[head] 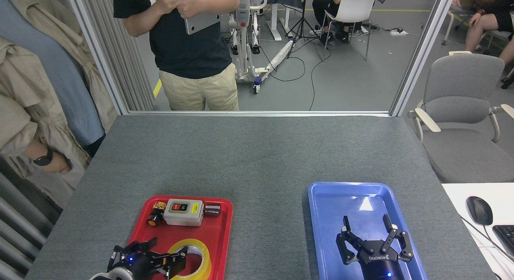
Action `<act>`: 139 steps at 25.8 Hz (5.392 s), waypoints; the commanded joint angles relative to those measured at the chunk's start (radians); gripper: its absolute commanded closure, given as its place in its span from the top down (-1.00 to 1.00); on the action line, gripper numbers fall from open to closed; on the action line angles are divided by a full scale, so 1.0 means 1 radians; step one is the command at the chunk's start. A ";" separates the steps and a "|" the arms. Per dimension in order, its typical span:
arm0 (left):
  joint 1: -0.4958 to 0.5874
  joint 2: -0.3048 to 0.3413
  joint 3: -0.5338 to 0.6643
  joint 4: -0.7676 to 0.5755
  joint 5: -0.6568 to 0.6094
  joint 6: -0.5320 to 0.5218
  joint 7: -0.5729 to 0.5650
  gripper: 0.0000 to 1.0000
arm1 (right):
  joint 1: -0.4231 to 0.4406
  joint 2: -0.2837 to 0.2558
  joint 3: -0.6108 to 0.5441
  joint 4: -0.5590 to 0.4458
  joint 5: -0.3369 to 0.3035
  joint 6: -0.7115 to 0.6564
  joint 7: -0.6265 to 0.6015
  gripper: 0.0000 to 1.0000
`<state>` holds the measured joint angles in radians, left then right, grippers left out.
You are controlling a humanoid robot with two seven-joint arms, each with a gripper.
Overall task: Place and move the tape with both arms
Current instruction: 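Grasp the yellow tape roll with the left gripper and lift it, then carry the tape toward the right gripper and grasp it with the right gripper, then release the tape from the left gripper and move it over the blue tray, then lower the tape into the blue tray and open the right gripper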
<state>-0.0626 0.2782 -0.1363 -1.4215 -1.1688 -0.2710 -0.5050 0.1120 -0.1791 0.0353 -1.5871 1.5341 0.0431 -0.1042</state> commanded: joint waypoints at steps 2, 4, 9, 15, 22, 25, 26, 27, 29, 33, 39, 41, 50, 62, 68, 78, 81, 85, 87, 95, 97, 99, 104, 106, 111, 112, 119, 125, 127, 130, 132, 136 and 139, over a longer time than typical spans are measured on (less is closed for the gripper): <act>-0.025 0.002 0.004 0.018 0.000 -0.005 -0.089 0.88 | 0.002 0.001 0.000 -0.001 0.000 0.000 -0.002 0.98; -0.025 0.002 0.003 0.023 0.000 -0.013 -0.107 0.21 | 0.002 0.001 0.000 0.001 0.000 0.000 -0.002 0.98; -0.028 0.002 0.015 0.039 0.003 -0.218 -0.158 -1.00 | 0.003 0.001 0.000 -0.001 0.000 0.001 -0.002 0.98; -0.075 -0.005 0.098 0.049 0.176 -0.478 -0.129 -1.00 | 0.003 0.003 0.000 -0.001 0.000 0.001 -0.002 0.98; -0.085 -0.080 0.161 0.056 0.554 -0.514 -0.092 -1.00 | 0.003 0.000 0.000 -0.001 0.001 -0.005 -0.003 0.98; -0.085 -0.182 0.155 0.136 0.563 -0.514 -0.092 -1.00 | 0.003 -0.003 0.001 -0.001 0.005 -0.020 -0.011 0.98; -0.088 -0.214 0.152 0.174 0.563 -0.514 -0.093 -1.00 | 0.003 -0.003 0.002 -0.001 0.009 -0.048 -0.028 0.98; -0.097 -0.232 0.149 0.199 0.563 -0.514 -0.093 -1.00 | 0.003 -0.003 0.000 -0.001 0.017 -0.085 -0.045 0.98; -0.112 -0.237 0.138 0.214 0.564 -0.514 -0.096 -1.00 | 0.003 -0.002 0.002 -0.001 0.029 -0.172 -0.075 0.98; -0.114 -0.243 0.126 0.222 0.577 -0.514 -0.090 -1.00 | 0.003 0.000 0.000 -0.001 0.034 -0.400 -0.083 0.99; -0.118 -0.255 0.103 0.227 0.594 -0.514 -0.090 -1.00 | 0.005 0.001 -0.005 -0.001 -0.020 -0.789 -0.112 0.98; -0.123 -0.261 0.101 0.242 0.595 -0.514 -0.090 -1.00 | 0.006 0.000 -0.008 -0.001 -0.115 -0.828 -0.112 0.99; -0.157 -0.258 0.075 0.286 0.595 -0.514 -0.087 -1.00 | -0.009 0.012 0.021 0.039 -0.200 -0.828 -0.066 0.99; -0.163 -0.180 -0.124 0.202 0.595 -0.514 0.115 -1.00 | -0.040 0.030 0.118 0.092 -0.196 -0.828 -0.051 0.99; -0.163 -0.180 -0.158 0.191 0.595 -0.514 0.117 -1.00 | -0.041 0.027 0.156 0.078 -0.157 -0.828 -0.051 0.98; -0.148 -0.179 -0.189 0.168 0.592 -0.514 0.106 -1.00 | -0.041 0.021 0.187 0.026 -0.066 -0.828 -0.060 0.23; -0.148 -0.179 -0.189 0.168 0.592 -0.514 0.105 -1.00 | -0.032 0.009 0.186 -0.007 -0.066 -0.828 -0.077 -0.05; -0.149 -0.171 -0.180 0.165 0.592 -0.514 0.117 0.25 | -0.026 -0.008 0.175 -0.011 -0.066 -0.828 -0.080 -0.45; -0.155 -0.172 -0.158 0.165 0.601 -0.514 0.141 0.98 | -0.023 -0.011 0.169 -0.014 -0.065 -0.828 -0.080 -0.60; -0.144 -0.128 -0.077 0.159 0.727 -0.514 0.255 0.98 | -0.003 -0.042 0.113 -0.019 -0.069 -0.828 -0.081 -0.92; -0.135 -0.102 -0.074 0.159 0.767 -0.514 0.258 0.98 | -0.002 -0.043 0.089 -0.030 -0.071 -0.828 -0.080 -0.95; -0.109 -0.070 -0.069 0.148 0.781 -0.514 0.295 0.98 | -0.002 -0.045 0.049 -0.034 -0.069 -0.828 -0.074 -0.95; -0.037 0.032 -0.059 0.130 0.721 -0.312 0.594 0.98 | -0.018 -0.065 0.005 -0.039 -0.006 -0.801 0.026 -0.95; -0.026 0.056 -0.059 0.105 0.520 -0.249 0.686 0.98 | -0.029 -0.062 0.005 -0.033 0.043 -0.586 0.044 -0.95; -0.002 0.058 -0.055 0.042 0.100 -0.051 0.727 0.98 | -0.071 -0.065 0.011 -0.025 0.095 -0.147 0.126 -0.94; 0.001 0.056 -0.055 0.044 0.070 -0.031 0.727 0.98 | -0.077 -0.066 0.011 -0.022 0.097 -0.086 0.152 -0.94; 0.020 0.056 -0.048 0.042 0.038 0.001 0.730 0.98 | -0.094 -0.114 0.014 0.064 0.166 0.158 0.324 -0.92; 0.024 0.056 -0.028 0.050 0.047 0.001 0.726 0.98 | -0.112 -0.126 0.026 0.102 0.161 0.150 0.327 -0.89; 0.024 0.059 -0.028 0.058 0.051 0.001 0.724 0.98 | -0.120 -0.141 0.028 0.111 0.155 0.130 0.345 -0.86; 0.024 0.062 -0.028 0.065 0.052 0.001 0.724 0.98 | -0.130 -0.145 0.046 0.125 0.153 0.086 0.420 -0.80; 0.026 0.065 -0.029 0.070 0.054 0.001 0.724 0.98 | -0.141 -0.141 0.058 0.127 0.138 0.060 0.485 -0.71; 0.032 0.065 -0.031 0.085 0.054 0.001 0.721 0.98 | -0.143 -0.135 0.086 0.131 0.106 0.050 0.601 -0.70; 0.032 0.065 -0.034 0.087 0.054 0.001 0.720 0.98 | -0.153 -0.134 0.109 0.133 0.104 0.058 0.623 -0.70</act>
<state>-0.0322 0.3436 -0.1677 -1.3379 -1.1153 -0.2700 0.2171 -0.0316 -0.3150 0.1220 -1.4556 1.6445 0.0986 0.4833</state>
